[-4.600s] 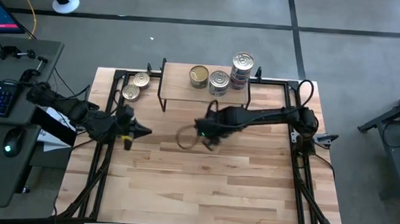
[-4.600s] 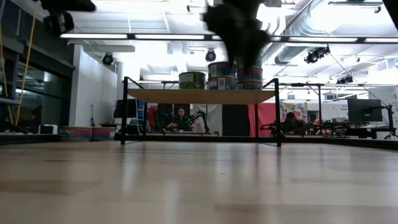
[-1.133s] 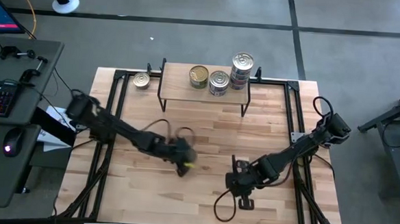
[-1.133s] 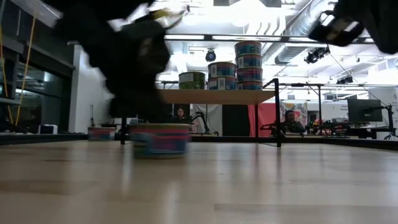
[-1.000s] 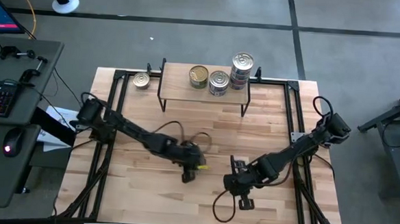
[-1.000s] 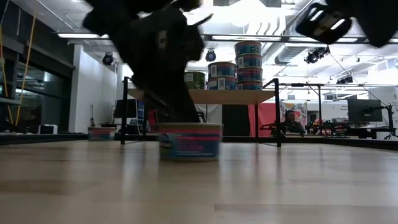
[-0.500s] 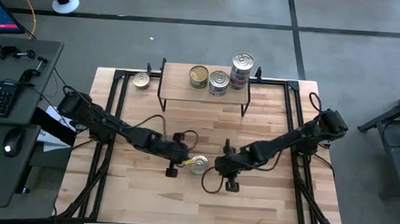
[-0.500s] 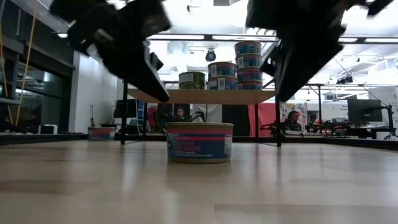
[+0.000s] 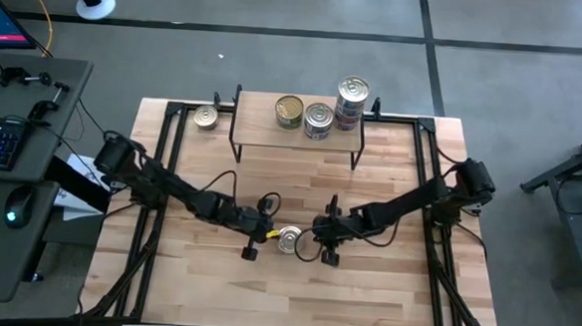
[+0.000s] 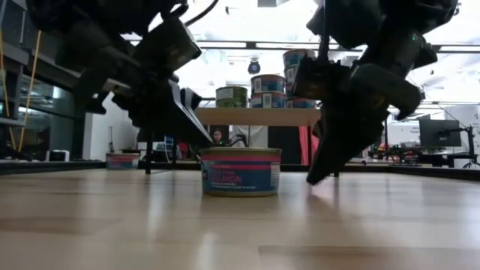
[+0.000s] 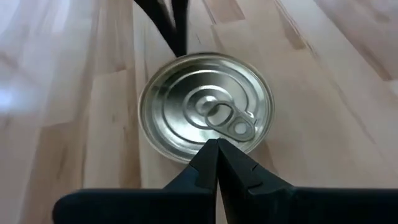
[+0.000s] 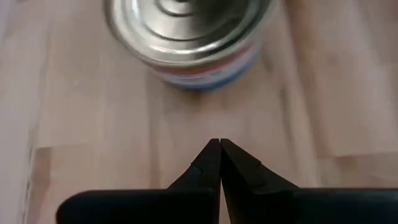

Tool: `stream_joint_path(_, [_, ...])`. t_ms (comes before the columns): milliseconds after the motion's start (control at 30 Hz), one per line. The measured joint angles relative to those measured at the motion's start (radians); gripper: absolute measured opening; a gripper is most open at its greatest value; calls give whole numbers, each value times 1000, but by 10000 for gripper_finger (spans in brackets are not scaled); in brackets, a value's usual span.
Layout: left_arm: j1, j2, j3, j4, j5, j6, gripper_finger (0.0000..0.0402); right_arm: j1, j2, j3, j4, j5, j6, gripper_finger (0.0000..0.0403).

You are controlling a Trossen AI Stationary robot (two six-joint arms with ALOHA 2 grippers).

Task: Stack canned seafood by type on shelf
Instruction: Stack the blue tuna can on top of the other stacked blue tuna cans on the shelf

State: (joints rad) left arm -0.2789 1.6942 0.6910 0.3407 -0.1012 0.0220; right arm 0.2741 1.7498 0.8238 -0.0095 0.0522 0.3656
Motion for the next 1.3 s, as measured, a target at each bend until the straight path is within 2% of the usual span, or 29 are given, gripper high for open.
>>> stream_joint_path(133, [-6,12,4,13,-11,-48,0,7,35,8,79,-3,34,0])
stream_joint_path(367, [-12,10,5,-10,-14,-29,0,9,44,8,148,32,56,0])
stream_joint_path(867, [-48,19,-4,-190,-11,-55,0,13,39,192,98,23,-38,0])
stream_joint_path(1000, [-58,11,-1,-182,-12,-79,0,14,40,241,99,18,-82,0])
stream_joint_path(1133, [-74,-13,-3,-262,-18,-123,0,11,40,327,1,0,-110,0])
stream_joint_path(1300, [-113,-134,-66,-387,-113,-252,0,-18,40,503,-201,-3,27,0])
